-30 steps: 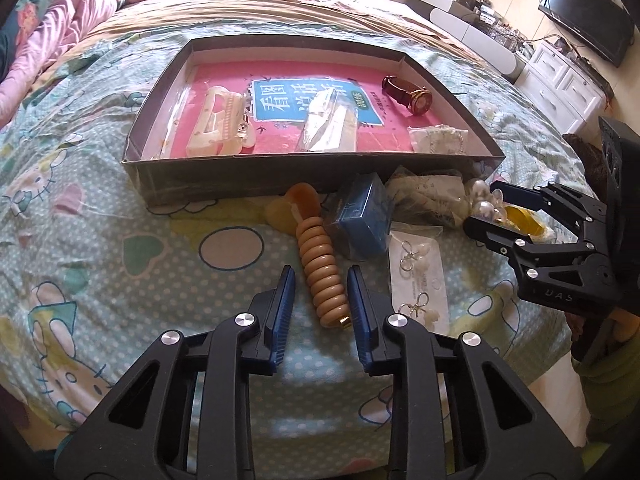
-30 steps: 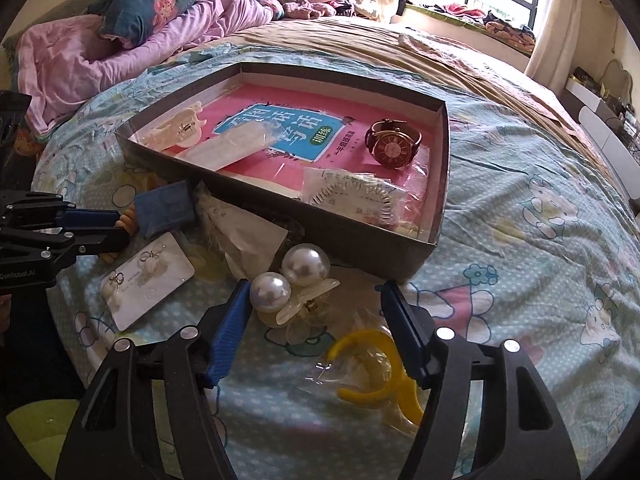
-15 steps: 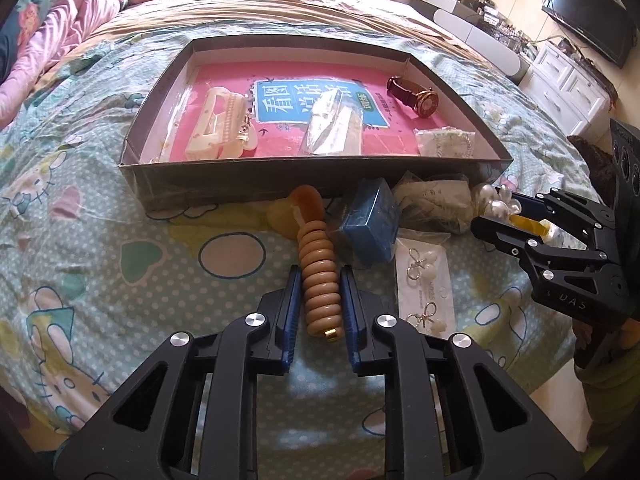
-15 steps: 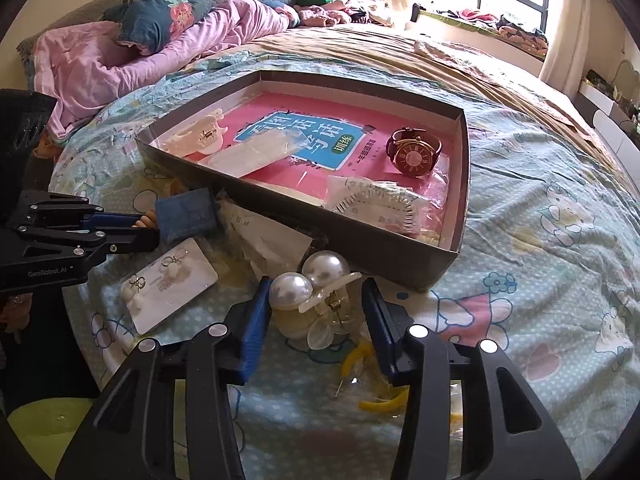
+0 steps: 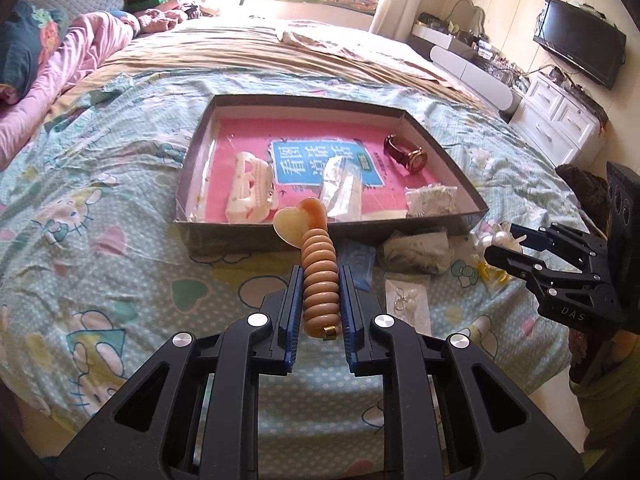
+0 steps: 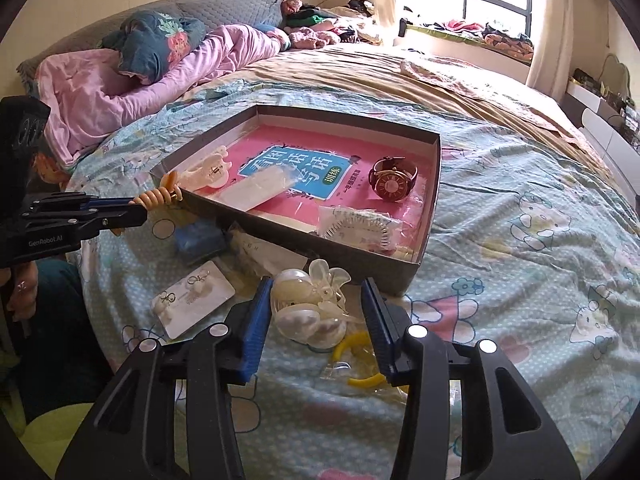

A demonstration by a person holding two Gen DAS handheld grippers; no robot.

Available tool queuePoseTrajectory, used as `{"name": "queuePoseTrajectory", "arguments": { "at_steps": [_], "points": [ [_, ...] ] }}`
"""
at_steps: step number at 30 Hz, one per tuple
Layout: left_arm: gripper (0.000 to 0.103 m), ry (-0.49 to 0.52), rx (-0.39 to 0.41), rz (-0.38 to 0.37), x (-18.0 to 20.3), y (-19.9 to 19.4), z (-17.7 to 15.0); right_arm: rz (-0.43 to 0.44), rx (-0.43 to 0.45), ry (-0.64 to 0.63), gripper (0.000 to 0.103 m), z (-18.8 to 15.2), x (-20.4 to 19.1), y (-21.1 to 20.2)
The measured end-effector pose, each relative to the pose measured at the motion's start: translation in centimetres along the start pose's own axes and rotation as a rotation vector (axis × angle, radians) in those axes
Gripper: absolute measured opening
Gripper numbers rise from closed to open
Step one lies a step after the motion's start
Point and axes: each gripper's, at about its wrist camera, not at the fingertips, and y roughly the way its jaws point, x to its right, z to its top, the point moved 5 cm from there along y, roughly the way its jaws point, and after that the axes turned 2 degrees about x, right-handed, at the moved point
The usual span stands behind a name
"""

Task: Organize jewelry
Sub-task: 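Carry the bead spiral with the left tool over the tray while the right tool carries the pearl clip there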

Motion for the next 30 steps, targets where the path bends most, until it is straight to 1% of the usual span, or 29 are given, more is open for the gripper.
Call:
{"name": "queuePoseTrajectory", "arguments": {
  "at_steps": [10,22,30],
  "points": [
    [0.011,-0.023,0.056,0.006,-0.7,-1.7,1.1,0.015,0.043,-0.004,0.043,1.3,-1.1,-1.2],
    [0.011,-0.035,0.082,0.011,-1.2,-2.3,1.7,0.032,0.085,0.004,0.043,3.0,-1.7,-1.4],
    [0.011,-0.026,0.099,0.006,-0.7,-2.1,2.8,0.018,0.119,-0.003,0.043,4.3,-1.5,-1.9]
  ]
}}
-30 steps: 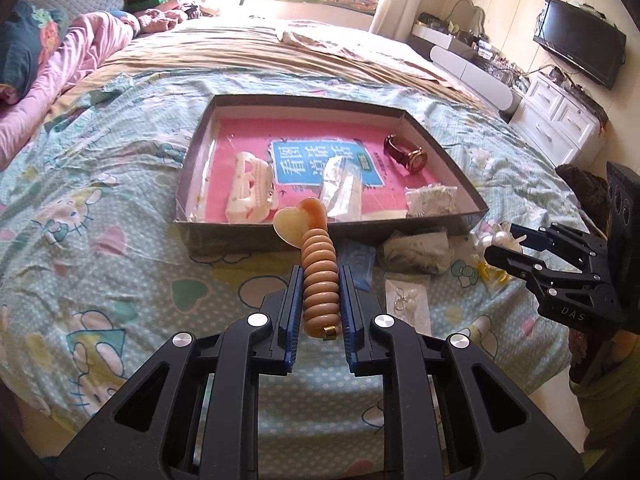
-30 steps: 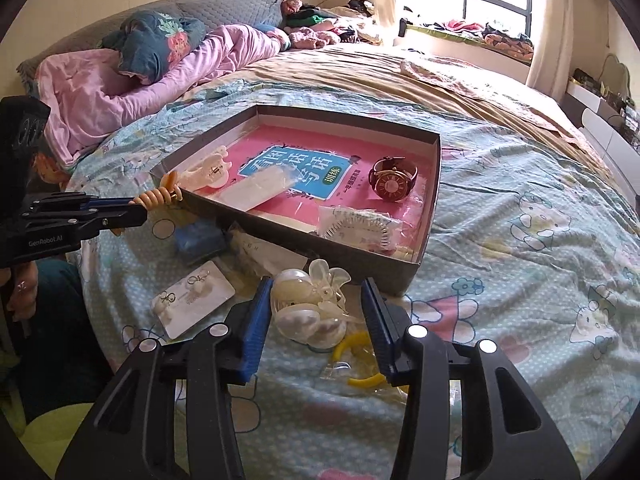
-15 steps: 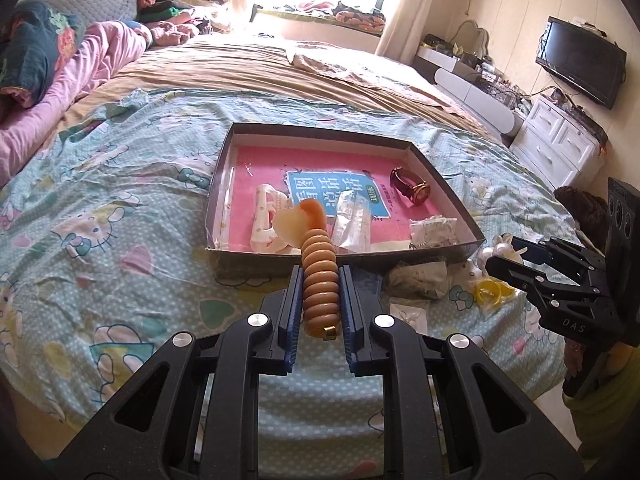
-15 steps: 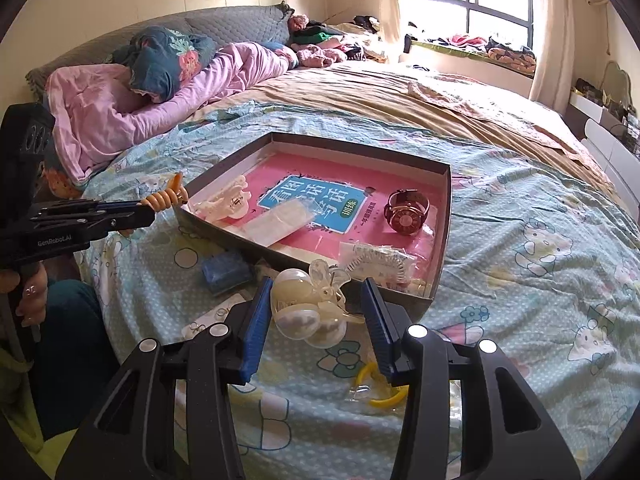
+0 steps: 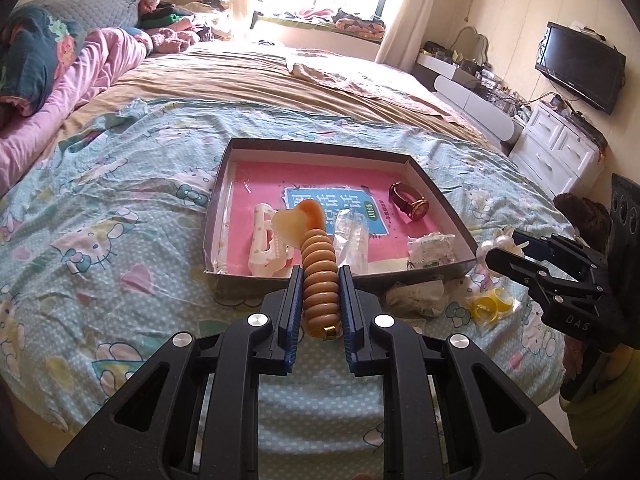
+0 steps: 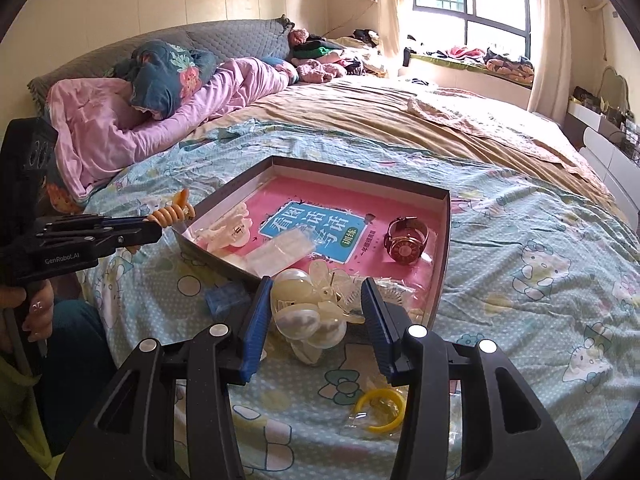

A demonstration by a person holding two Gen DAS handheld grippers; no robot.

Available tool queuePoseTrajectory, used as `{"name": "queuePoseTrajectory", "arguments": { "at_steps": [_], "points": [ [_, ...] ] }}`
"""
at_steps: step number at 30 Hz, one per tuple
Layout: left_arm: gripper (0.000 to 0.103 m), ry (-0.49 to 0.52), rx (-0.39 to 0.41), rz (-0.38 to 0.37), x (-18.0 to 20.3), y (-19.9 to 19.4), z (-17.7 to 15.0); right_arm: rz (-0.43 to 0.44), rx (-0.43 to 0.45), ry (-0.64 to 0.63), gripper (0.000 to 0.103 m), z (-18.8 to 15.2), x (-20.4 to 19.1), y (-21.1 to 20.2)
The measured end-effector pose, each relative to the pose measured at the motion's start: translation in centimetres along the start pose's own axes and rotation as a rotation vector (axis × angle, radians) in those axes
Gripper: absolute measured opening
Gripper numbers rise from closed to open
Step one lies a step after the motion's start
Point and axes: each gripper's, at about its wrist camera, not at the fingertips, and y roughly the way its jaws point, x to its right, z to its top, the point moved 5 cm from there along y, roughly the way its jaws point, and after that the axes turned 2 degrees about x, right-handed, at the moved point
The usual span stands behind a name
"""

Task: Organize jewelry
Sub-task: 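Carry the bead spiral with the left tool over the tray while the right tool carries the pearl clip there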

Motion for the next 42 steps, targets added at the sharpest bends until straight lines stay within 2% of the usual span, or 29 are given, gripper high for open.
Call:
{"name": "queuePoseTrajectory", "arguments": {
  "at_steps": [11,24,32,42],
  "points": [
    [0.011,0.023,0.021,-0.012,1.1,1.0,2.2,-0.031,0.071,0.001,0.043,2.9,1.3,-0.3],
    [0.011,0.039,0.030,-0.027,2.1,2.9,4.9,-0.067,0.092,0.020,0.043,4.4,3.2,0.6],
    [0.011,0.045,0.010,-0.021,2.4,5.4,5.8,-0.101,0.086,0.042,0.043,4.6,4.8,1.4],
    [0.011,0.035,-0.055,-0.026,1.6,8.4,4.6,-0.130,0.055,0.060,0.043,4.5,6.2,3.3]
  ]
}}
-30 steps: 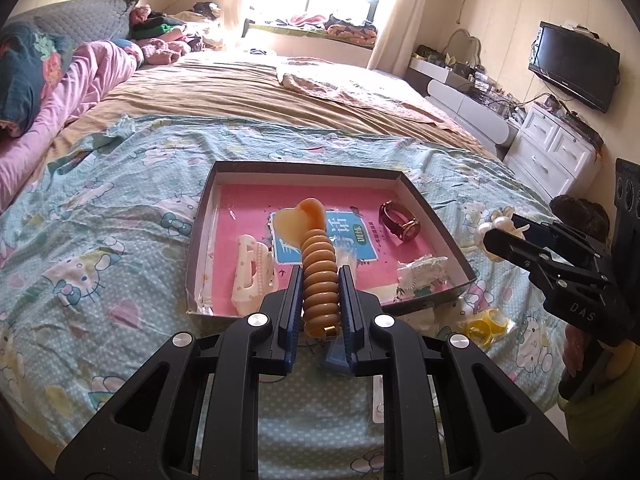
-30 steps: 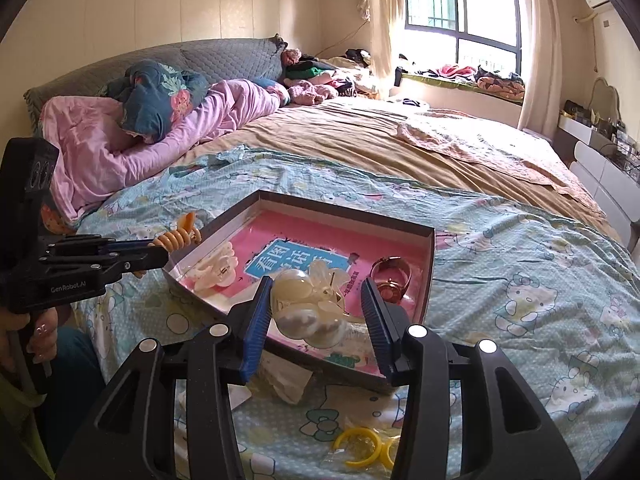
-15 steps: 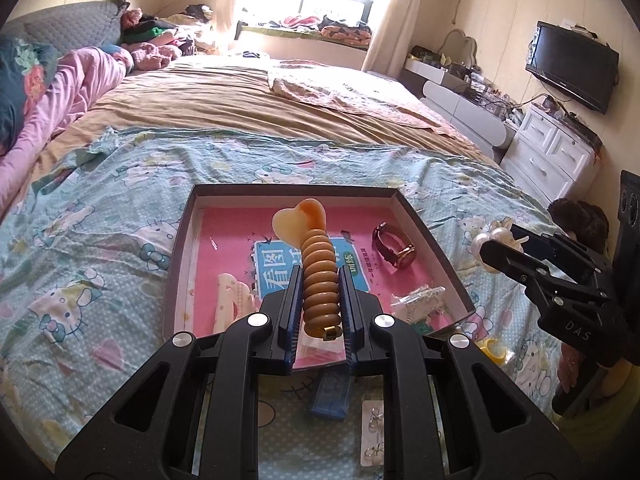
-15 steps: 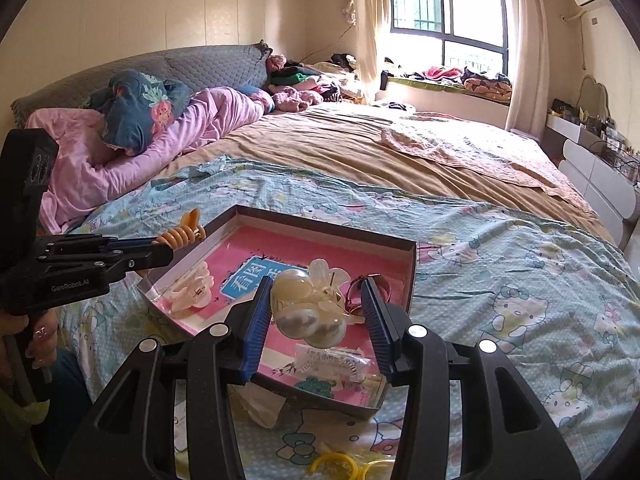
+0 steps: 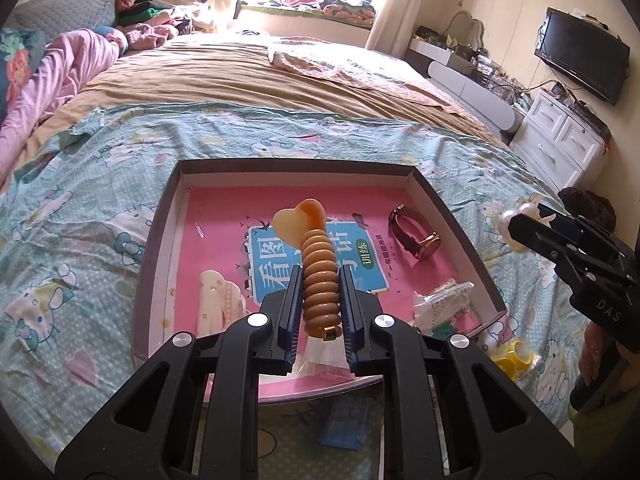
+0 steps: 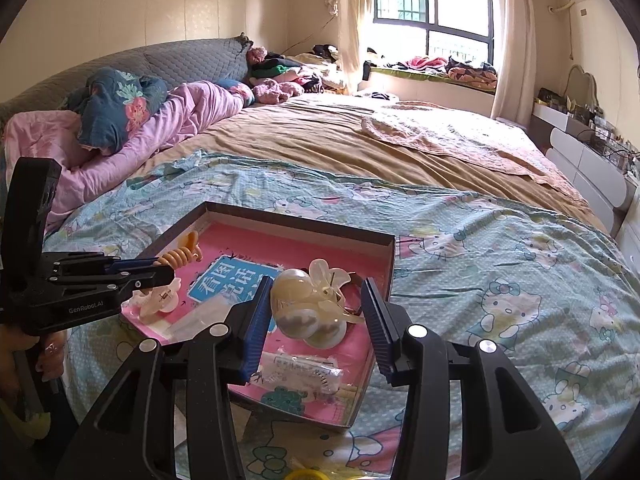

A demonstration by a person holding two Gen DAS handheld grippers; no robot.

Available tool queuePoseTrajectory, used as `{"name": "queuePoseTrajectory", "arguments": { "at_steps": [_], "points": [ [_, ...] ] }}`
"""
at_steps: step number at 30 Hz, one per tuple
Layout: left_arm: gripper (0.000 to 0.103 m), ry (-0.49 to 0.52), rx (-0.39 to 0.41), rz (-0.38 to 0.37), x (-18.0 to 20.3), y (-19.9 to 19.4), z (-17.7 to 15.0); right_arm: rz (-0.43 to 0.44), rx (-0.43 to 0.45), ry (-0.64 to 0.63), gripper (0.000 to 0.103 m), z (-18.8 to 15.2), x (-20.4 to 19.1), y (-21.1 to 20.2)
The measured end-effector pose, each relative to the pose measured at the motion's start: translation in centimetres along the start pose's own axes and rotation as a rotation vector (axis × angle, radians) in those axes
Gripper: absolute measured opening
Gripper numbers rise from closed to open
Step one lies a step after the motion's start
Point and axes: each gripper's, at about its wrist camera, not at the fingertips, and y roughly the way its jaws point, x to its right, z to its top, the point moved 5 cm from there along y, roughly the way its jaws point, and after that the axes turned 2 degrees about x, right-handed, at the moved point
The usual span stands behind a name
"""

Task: Organize jewelry
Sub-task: 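Carry the bead spiral with the left tool over the tray while the right tool carries the pearl clip there, then open both tools to drop the bead spiral and pearl clip into the tray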

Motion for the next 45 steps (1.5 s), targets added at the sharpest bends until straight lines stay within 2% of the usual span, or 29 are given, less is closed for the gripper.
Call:
{"name": "queuePoseTrajectory", "arguments": {
  "at_steps": [21,32,45],
  "points": [
    [0.011,0.001,-0.098,-0.041,-1.0,3.4,-1.8,-0.020,-0.132,0.004,0.043,-2.0,-0.4,5.6],
    [0.013,-0.009,-0.111,-0.056,-1.3,3.6,-2.0,-0.017,-0.193,0.014,0.043,-3.1,-1.3,8.2],
    [0.019,-0.020,-0.100,-0.065,-1.4,3.2,-1.7,-0.003,-0.227,0.040,0.044,-3.9,-1.6,8.7]
  ]
}}
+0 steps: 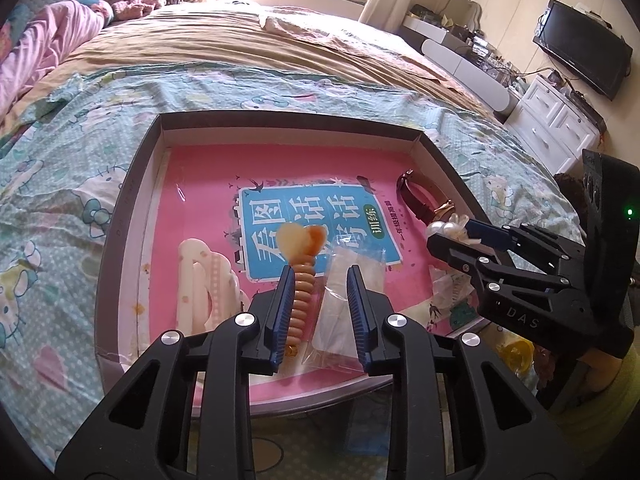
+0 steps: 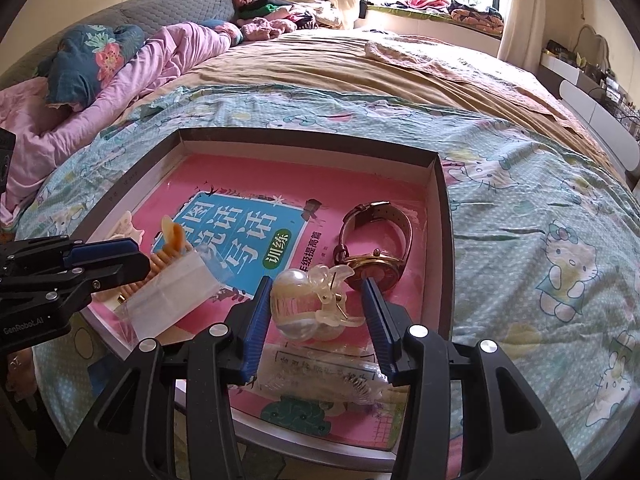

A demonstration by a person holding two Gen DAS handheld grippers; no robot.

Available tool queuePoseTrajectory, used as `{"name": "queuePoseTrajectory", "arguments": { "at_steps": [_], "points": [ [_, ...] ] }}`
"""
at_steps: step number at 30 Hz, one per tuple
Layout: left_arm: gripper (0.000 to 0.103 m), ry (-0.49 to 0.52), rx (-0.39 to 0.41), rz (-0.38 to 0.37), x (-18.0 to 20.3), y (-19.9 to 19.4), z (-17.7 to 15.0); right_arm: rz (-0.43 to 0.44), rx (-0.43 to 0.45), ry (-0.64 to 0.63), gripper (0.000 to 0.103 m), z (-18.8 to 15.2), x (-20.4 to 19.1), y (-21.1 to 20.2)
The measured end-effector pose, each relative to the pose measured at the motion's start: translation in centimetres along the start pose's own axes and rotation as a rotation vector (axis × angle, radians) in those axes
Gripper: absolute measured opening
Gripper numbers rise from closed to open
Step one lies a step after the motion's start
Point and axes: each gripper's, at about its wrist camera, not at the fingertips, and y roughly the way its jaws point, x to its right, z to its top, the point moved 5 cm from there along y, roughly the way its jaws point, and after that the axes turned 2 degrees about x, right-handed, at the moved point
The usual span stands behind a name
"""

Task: Organize jewelry
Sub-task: 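Open both tools to drop the bead spiral and pearl clip into the tray, then withdraw both open tools from the tray toward the earring card and bangles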

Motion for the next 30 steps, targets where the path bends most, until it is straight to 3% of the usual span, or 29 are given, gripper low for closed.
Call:
{"name": "queuePoseTrajectory", "arguments": {
  "at_steps": [9,13,17,22,30],
  "points": [
    [0.020,-0.005,0.007,-0.002,0.0,-0.3,0.2,0.008,0.016,0.003,0.045,-0.1,-0.1,-1.1],
    [0.029,-0.008,0.014,-0.006,0.0,-0.7,0.4,0.009,0.031,0.020,0.054,-0.1,0.1,-2.0],
    [0.031,-0.006,0.022,-0.007,0.2,-1.1,0.4,0.007,0.046,0.030,0.065,-0.1,0.3,-3.0],
    [0.044,-0.020,0.034,-0.011,0.2,-1.8,0.5,0.006,0.077,0.056,0.079,0.0,0.8,-4.3],
    [0.066,-0.035,0.066,-0.009,0.3,-3.3,0.9,0.008,0.102,0.061,0.079,0.0,0.9,-5.9]
  ]
}}
